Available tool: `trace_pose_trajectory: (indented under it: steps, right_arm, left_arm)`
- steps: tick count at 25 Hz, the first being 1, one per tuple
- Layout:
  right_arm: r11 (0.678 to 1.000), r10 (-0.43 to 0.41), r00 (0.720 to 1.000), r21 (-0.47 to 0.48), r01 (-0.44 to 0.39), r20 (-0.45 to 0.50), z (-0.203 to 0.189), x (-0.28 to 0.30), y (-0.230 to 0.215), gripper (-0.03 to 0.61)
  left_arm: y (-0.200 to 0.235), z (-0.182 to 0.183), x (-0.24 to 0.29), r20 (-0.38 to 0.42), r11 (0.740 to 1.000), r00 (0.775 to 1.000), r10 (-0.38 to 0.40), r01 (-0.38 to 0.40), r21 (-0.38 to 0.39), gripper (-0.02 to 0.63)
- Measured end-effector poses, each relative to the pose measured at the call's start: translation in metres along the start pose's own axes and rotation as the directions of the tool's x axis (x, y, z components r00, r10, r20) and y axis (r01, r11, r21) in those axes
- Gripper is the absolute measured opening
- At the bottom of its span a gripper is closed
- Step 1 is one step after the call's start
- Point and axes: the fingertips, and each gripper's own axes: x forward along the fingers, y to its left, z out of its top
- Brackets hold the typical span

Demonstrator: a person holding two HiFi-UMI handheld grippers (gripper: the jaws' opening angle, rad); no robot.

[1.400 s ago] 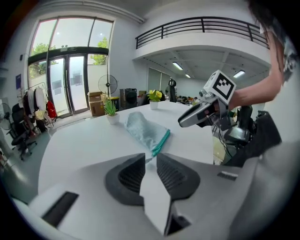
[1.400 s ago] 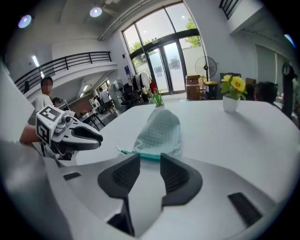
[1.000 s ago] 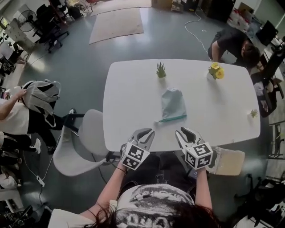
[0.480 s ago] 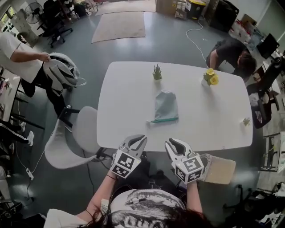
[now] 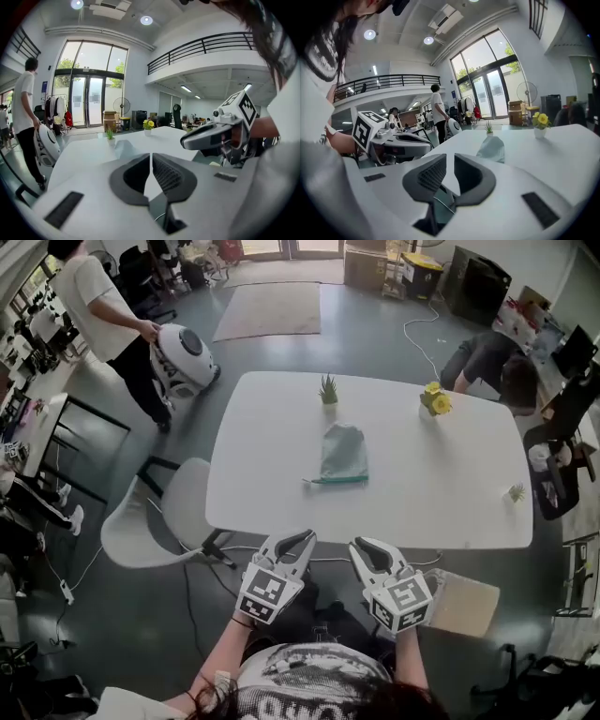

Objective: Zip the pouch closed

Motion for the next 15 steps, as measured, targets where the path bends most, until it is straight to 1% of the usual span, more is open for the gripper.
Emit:
trace_pose_trajectory:
  steps: [2, 8, 10, 15]
  right_arm:
    - [1.000, 0.014, 1.000, -0.005, -0.013, 0.016, -0.001, -0.009, 0.009, 0.040]
    - [0.998, 0.060, 0.997, -0.032, -0.059, 0.052, -0.006, -0.032, 0.039, 0.009]
    - [0.997, 0.071, 0.996, -0.045, -0.069, 0.060, -0.007, -0.037, 0.047, -0.006]
    - [0.994, 0.097, 0.991, -0.062, -0.091, 0.090, -0.008, -0.048, 0.061, -0.008]
  left_arm:
    - [-0.016, 0.000, -0.012, 0.002, 1.000, 1.000, 0.004, -0.004, 0.001, 0.025]
    - [-0.057, -0.006, -0.044, 0.013, 1.000, 1.000, 0.002, -0.002, -0.031, 0.025]
    - [-0.064, -0.006, -0.052, 0.027, 0.999, 1.000, 0.008, -0.007, -0.037, 0.023]
    - [-0.075, -0.004, -0.068, 0.056, 0.999, 0.998, 0.033, -0.031, -0.038, 0.021]
